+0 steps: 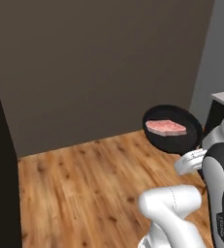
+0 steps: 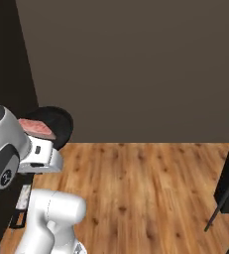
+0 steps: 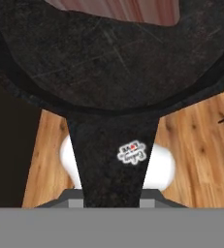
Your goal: Pick up the pan with the steak in it and place it on the dining table. Then place the steak on the plate.
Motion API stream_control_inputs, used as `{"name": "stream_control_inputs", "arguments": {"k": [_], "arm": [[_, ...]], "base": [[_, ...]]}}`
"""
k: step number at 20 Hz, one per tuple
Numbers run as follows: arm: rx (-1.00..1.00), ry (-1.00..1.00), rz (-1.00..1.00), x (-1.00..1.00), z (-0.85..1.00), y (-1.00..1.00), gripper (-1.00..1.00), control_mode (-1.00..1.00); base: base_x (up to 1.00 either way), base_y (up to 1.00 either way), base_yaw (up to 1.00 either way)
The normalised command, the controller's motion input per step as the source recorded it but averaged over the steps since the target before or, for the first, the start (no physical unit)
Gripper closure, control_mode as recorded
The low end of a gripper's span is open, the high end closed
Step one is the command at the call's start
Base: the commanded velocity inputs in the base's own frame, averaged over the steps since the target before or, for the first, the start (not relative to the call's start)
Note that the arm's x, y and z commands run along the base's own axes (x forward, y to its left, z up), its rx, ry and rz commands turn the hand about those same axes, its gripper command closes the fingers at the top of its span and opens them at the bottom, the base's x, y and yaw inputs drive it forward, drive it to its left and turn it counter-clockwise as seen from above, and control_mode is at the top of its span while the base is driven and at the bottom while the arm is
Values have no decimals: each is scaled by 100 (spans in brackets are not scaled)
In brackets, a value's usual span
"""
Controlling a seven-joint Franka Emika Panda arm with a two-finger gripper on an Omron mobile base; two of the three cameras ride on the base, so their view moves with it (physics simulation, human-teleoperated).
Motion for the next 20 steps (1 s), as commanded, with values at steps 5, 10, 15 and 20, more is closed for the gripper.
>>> {"name": "stream_control_inputs", "arguments": {"k": [5, 10, 15, 20], "arm": [[0, 0, 0, 0, 0, 0, 100, 100], [0, 0, 0, 0, 0, 0, 100, 100], [0, 0, 0, 0, 0, 0, 100, 100], [0, 0, 0, 0, 0, 0, 100, 100]], "base": [[5, 2, -50], [0, 0, -50], [0, 0, -50], [0, 0, -50]]}}
